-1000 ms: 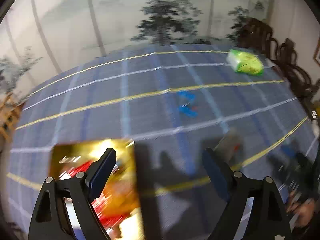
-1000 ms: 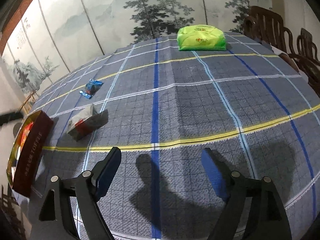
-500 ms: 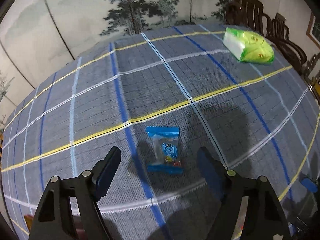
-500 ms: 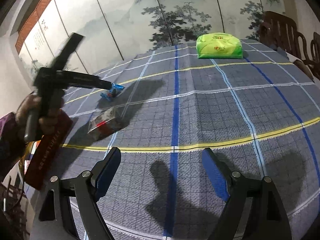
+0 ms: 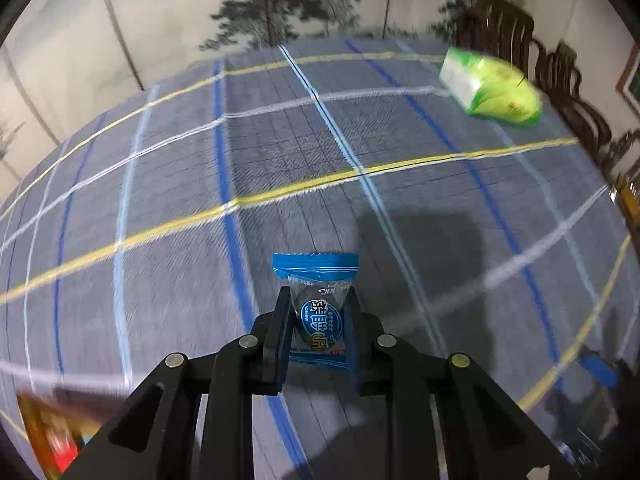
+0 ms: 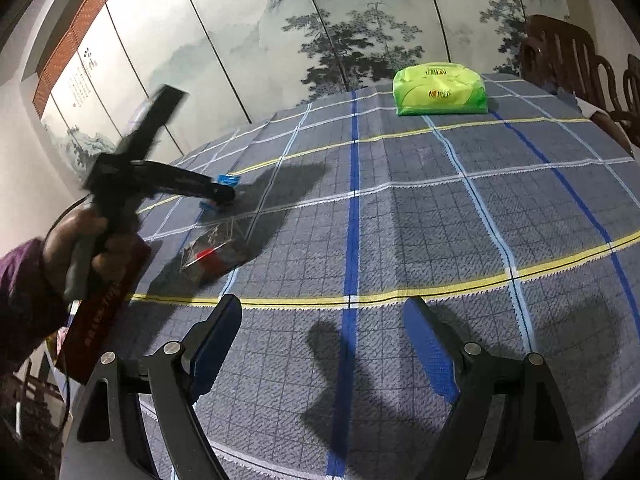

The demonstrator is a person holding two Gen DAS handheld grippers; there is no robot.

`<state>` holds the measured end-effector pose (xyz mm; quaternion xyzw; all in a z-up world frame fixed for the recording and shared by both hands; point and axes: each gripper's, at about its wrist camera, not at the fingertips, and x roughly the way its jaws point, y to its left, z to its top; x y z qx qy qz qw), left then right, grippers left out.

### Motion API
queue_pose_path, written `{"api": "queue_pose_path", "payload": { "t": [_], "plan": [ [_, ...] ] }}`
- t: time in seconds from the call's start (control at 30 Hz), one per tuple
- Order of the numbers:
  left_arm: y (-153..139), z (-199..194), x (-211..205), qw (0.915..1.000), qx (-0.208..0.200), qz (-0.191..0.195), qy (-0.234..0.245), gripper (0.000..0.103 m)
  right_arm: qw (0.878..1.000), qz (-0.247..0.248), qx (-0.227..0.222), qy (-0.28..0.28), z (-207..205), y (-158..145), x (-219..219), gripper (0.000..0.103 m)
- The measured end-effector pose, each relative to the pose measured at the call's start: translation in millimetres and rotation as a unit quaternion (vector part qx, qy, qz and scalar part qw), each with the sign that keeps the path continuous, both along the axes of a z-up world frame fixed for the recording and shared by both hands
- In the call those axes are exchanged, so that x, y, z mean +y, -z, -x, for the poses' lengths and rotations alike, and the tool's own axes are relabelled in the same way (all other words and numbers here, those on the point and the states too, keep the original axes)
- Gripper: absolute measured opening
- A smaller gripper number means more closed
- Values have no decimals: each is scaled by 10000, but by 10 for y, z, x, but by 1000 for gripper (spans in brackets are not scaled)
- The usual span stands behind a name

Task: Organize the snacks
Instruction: 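Carry the blue packet toward the tin while the right gripper grasps the grey packet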

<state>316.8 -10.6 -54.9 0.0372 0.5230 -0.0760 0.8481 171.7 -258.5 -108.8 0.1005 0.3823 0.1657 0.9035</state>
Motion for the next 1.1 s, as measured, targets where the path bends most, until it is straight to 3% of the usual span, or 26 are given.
{"api": "queue_pose_path", "payload": {
  "t": [0.23,0.33,0.5,0.73,0.9,1.0,1.07,1.1],
  "plan": [
    [-421,951,165,9971,-119,641,-401,20,9992,192,270,-202,-51,22,198,83],
    [-545,1256,226,9964,-255,653,-475,20,9972,-416,487,-394,-80,16,416,83],
    [-711,1603,445,9943,-376,770,-629,21,9919,-913,751,-457,-233,-13,942,83],
    [-916,1891,811,9918,-654,791,-763,21,9852,-1068,1158,671,-629,29,1413,83],
    [-956,1999,1017,9912,-764,783,-748,21,9804,-734,1058,1492,-780,58,1635,84],
    [-921,2011,1093,9910,-714,840,-758,21,9823,-402,944,1570,-836,47,1738,83],
    [-894,2024,1139,9908,-680,903,-740,21,9853,-99,873,1465,-822,40,1784,74],
    [-887,2035,1159,9909,-672,905,-735,21,9868,53,853,1374,-812,41,1787,57]
  ]
}}
